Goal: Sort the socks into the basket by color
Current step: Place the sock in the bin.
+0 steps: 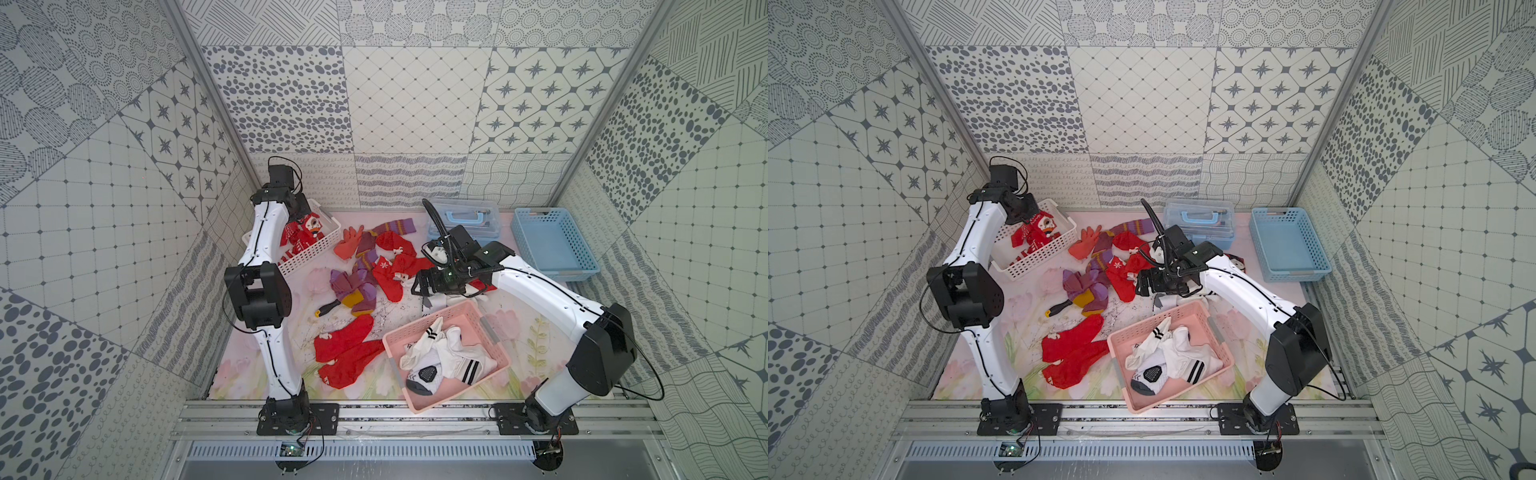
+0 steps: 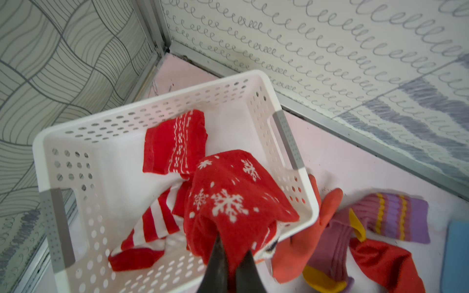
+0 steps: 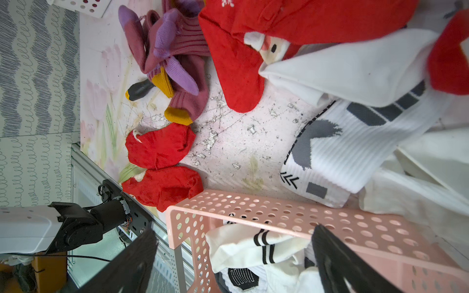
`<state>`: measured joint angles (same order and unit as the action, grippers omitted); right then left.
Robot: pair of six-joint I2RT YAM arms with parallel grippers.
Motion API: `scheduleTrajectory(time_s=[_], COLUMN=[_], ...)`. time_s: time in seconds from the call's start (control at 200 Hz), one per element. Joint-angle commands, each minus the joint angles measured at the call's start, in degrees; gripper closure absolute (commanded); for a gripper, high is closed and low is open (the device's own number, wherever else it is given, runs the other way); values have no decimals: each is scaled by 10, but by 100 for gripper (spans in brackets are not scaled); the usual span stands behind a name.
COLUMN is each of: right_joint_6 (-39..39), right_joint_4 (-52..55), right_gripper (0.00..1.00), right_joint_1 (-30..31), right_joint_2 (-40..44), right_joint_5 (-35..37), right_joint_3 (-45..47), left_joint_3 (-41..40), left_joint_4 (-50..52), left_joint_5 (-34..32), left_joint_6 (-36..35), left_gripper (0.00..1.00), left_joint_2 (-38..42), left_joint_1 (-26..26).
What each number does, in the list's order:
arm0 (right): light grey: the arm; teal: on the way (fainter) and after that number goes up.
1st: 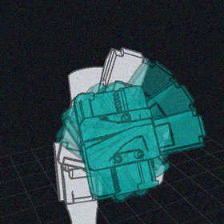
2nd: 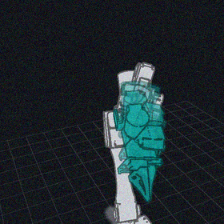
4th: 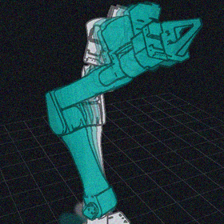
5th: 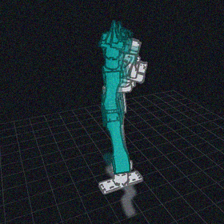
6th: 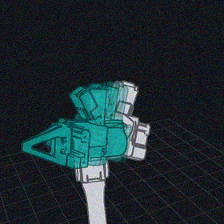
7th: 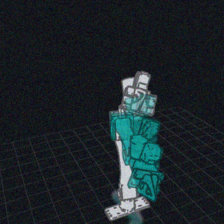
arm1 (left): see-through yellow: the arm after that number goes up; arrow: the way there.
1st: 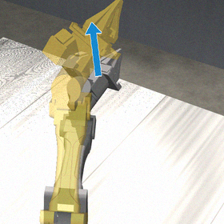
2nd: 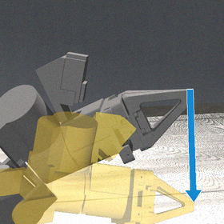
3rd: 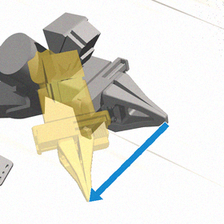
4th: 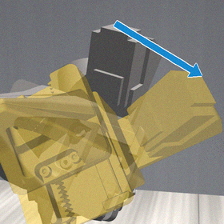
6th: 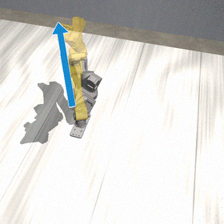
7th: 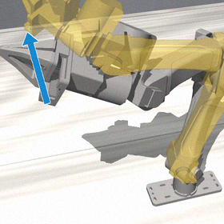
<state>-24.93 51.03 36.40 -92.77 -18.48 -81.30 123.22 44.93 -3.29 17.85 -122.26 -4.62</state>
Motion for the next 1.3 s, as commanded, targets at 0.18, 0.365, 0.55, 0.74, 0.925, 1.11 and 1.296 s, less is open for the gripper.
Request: scheduleTrajectory(time_s=[0.18,0.365,0.55,0.74,0.925,1.11,1.296], right_joint_6=[25,28,27,28,30,33,36], right_joint_4=[20,29,34,33,32,30,28], right_gripper=[2,2,2,2,2,2,2], right_joint_1=[-15,-19,-20,-20,-20,-20,-20], right_joint_2=[-32,-36,-34,-36,-37,-36,-38], right_joint_5=[-13,-13,-10,-14,-17,-19,-24], right_joint_3=[-45,-51,-47,-47,-49,-50,-54], left_joint_3=[137,129,96,95,81,73,52], left_joint_4=[14,10,-13,-12,-15,-16,-23], left_joint_5=[17,43,53,62,64,65,66], left_joint_6=[-12,7,16,18,15,10,5], left_gripper=[100,100,100,94,80,63,46], left_joint_2=[-161,-200,-208,-212,-196,-173,-127], left_joint_1=[-15,-15,-14,-14,-13,-12,-12])
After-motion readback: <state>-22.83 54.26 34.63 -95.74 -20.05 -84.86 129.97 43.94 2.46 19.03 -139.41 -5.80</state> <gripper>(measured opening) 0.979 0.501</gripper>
